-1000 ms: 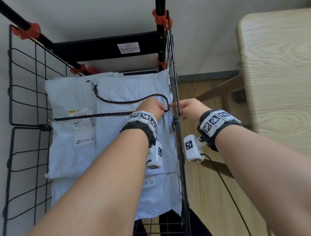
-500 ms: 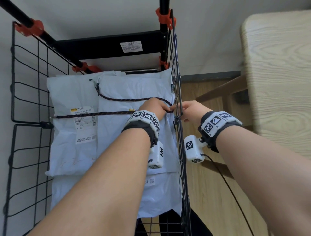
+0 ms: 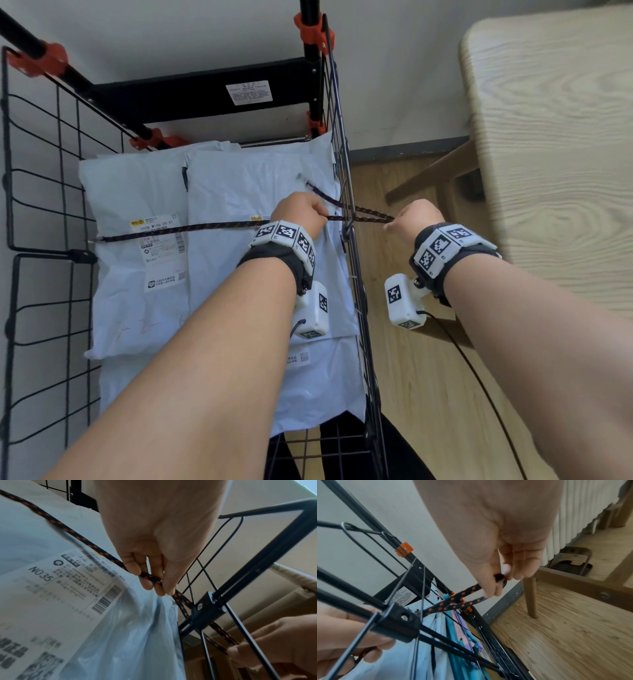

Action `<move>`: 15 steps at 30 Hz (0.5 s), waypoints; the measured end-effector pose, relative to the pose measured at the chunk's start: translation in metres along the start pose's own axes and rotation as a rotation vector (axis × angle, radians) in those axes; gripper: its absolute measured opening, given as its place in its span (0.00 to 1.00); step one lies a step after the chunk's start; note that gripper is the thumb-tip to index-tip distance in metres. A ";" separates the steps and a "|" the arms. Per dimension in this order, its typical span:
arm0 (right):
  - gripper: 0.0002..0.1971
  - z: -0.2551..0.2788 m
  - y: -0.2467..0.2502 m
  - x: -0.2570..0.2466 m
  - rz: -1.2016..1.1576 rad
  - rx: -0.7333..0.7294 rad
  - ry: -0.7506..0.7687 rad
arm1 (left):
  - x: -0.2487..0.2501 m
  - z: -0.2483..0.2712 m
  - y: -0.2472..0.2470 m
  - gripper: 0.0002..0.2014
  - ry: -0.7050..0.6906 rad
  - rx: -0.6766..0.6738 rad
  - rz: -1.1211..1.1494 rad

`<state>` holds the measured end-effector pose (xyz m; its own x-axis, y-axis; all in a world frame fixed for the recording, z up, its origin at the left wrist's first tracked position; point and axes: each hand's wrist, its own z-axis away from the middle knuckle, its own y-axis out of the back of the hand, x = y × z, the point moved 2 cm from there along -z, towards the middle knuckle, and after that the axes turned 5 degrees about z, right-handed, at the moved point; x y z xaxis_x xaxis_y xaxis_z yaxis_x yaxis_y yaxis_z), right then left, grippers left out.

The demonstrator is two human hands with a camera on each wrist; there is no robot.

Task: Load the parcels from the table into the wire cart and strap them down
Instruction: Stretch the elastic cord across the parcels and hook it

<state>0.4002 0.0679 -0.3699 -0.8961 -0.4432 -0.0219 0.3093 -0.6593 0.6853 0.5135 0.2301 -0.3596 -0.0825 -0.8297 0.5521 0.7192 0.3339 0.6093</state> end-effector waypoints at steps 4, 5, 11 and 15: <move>0.18 -0.009 -0.021 0.024 0.024 -0.045 -0.100 | -0.001 0.006 0.000 0.06 -0.003 0.008 0.017; 0.22 -0.008 -0.023 0.029 -0.021 -0.044 -0.146 | -0.001 0.008 -0.001 0.06 -0.004 0.011 0.020; 0.30 0.007 -0.017 0.039 -0.266 -0.032 -0.244 | 0.000 0.014 -0.003 0.07 -0.013 0.038 0.024; 0.24 0.007 -0.020 0.049 -0.217 -0.024 -0.213 | 0.000 0.016 -0.005 0.06 -0.013 0.056 0.013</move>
<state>0.3476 0.0639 -0.3793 -0.9879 -0.1548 -0.0104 0.1090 -0.7399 0.6638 0.4990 0.2356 -0.3536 -0.0826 -0.8196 0.5669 0.6806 0.3692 0.6329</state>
